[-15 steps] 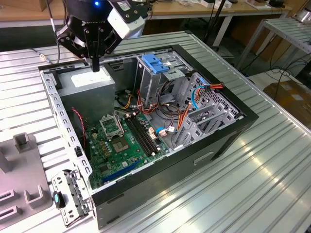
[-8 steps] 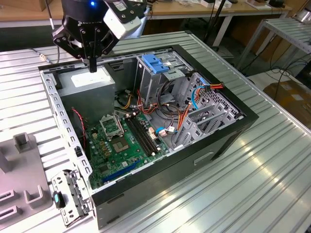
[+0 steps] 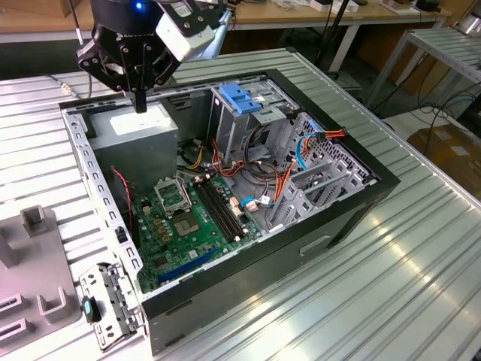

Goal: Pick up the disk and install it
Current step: 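Reach for the disk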

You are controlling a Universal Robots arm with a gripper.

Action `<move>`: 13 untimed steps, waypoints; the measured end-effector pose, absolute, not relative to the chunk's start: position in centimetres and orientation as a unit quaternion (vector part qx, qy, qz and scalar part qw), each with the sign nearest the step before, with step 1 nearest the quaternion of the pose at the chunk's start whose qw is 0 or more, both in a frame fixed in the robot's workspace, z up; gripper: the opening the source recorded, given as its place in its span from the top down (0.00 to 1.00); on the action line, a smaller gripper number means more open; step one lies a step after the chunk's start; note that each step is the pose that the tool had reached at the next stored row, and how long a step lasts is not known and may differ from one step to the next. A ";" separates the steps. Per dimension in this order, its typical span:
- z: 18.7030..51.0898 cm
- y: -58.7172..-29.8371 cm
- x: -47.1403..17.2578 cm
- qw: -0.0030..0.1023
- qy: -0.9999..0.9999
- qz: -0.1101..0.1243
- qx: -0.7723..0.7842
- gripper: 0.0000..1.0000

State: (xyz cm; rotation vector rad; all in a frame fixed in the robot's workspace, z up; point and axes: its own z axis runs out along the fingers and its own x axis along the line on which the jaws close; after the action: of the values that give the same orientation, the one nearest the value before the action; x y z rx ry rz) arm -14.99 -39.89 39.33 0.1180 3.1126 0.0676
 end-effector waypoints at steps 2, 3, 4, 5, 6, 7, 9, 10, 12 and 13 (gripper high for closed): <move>39.3 -39.9 -15.1 0.013 0.999 0.022 0.038 0.89; 39.3 -39.9 -15.2 0.013 0.999 0.022 0.038 0.89; 39.3 -39.9 -15.3 0.013 0.999 0.022 0.038 0.89; 39.3 -39.9 -15.4 0.013 0.999 0.022 0.038 0.89; 39.3 -39.9 -15.4 0.013 0.999 0.022 0.038 0.89; 39.3 -39.9 -15.5 0.013 0.999 0.022 0.038 0.89; 39.3 -39.9 -15.7 0.013 0.999 0.022 0.038 0.89; 39.3 -39.9 -15.8 0.013 0.999 0.022 0.038 0.89; 39.3 -39.9 -15.9 0.013 0.999 0.022 0.038 0.89; 39.3 -39.9 -16.0 0.013 0.999 0.022 0.038 0.89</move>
State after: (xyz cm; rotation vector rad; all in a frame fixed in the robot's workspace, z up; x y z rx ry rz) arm -15.96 -39.89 39.32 0.1179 3.1125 0.0677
